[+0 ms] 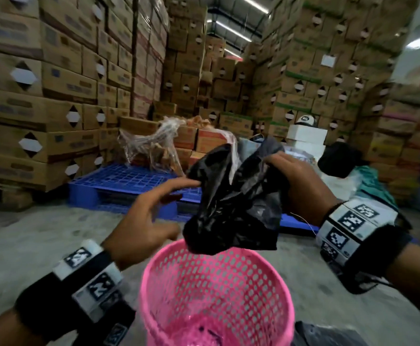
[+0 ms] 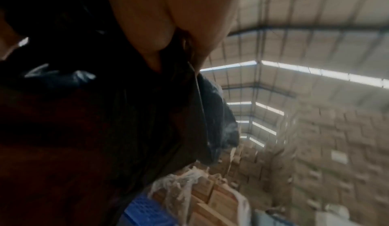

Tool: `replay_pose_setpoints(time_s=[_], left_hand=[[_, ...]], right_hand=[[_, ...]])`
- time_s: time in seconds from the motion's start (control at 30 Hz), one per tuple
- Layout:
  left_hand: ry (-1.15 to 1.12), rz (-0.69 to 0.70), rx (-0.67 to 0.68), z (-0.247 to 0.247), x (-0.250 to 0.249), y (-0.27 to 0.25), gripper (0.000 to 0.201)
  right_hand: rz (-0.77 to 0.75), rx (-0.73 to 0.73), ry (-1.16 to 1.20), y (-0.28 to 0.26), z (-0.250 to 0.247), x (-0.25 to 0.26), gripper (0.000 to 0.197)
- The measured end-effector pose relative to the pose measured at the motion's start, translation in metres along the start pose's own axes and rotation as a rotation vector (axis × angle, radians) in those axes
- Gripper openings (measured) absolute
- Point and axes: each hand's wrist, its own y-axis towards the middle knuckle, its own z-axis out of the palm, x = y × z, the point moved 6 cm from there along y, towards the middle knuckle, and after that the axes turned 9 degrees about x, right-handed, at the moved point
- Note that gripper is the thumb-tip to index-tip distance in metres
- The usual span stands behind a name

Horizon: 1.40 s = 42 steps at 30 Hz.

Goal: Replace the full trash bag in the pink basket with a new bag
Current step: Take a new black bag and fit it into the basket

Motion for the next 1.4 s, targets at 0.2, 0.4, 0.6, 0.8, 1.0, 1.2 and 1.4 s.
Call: replay_pose_setpoints(time_s=[0.2,0.4,0.6,0.8,1.0,1.2,1.4], left_hand=[[-0.308,-0.434,-0.114,-0.012,0.040,0.026,0.042],[-0.371,-0.614,0.334,0.058,0.058,0.041,0.035],[0.280,-0.269,0.157,0.056,0.061,0.044,0.019],[0.660,0.007,0.226,0.091,0.038,0.027,0.026],[0.451,-0.476,0.379,0.071,0.058,-0.004,0.040],[0.772,-0.401,0.084,0.039,0.056,0.019,0.082],[0.894,-0.295,0.231,0.072,0.088,0.043,0.022]], right_hand=[[-0.102,0.241,-0.232,-0.019,0.031,0.033,0.071],[-0.162,0.492,-0.111,-0.046,0.075,0.044,0.078],[0.410,0.005,0.675,-0.058,0.035,0.000,0.045],[0.743,0.122,1.034,-0.033,0.070,-0.016,0.052],[0.590,-0.040,1.013,-0.054,0.083,-0.025,0.040],[0.513,-0.014,1.155,-0.107,0.097,-0.034,0.027],[0.478,0.271,0.898,-0.137,0.111,-0.051,0.021]])
